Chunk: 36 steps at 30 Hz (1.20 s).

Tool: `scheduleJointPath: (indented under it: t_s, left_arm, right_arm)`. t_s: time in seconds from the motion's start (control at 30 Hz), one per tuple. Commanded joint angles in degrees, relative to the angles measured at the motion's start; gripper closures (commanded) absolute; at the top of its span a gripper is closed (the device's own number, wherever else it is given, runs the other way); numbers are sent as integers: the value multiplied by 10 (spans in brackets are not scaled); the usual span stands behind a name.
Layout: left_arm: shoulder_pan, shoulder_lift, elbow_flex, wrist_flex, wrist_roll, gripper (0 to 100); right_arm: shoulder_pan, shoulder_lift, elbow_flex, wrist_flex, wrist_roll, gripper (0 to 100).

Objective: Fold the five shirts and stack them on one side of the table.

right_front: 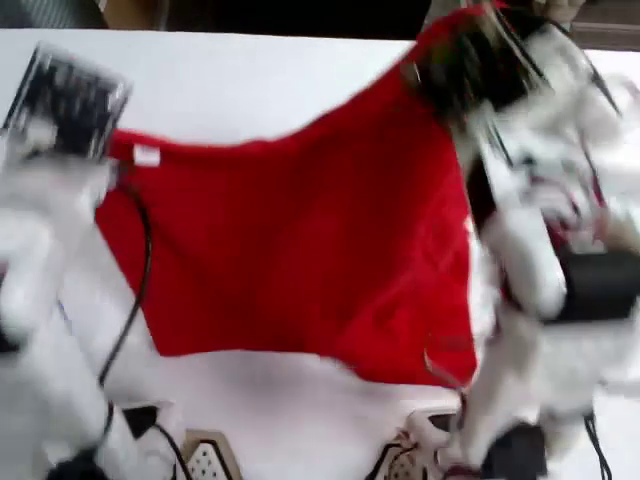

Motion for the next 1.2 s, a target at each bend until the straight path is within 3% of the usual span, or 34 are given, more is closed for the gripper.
scheduleJointPath:
  t_s: [0.0, 0.27, 0.43, 0.8, 1.17]
  left_arm:
    - [2, 57, -4, -47, 4, 975]
    - [76, 184, -5, -68, 2, 975]
    - [81, 273, -5, -83, 0, 975]
    - [62, 389, 0, 20, -45, 975]
    - [64, 400, 25, 94, -47, 975]
  right_arm:
    - [0, 73, -10, -41, 4, 978]
    - [7, 210, -12, -55, -1, 978]
    - [7, 247, -9, -32, -1, 978]
    - [53, 273, -8, 111, 4, 978]
    - [92, 269, -4, 247, 1, 978]
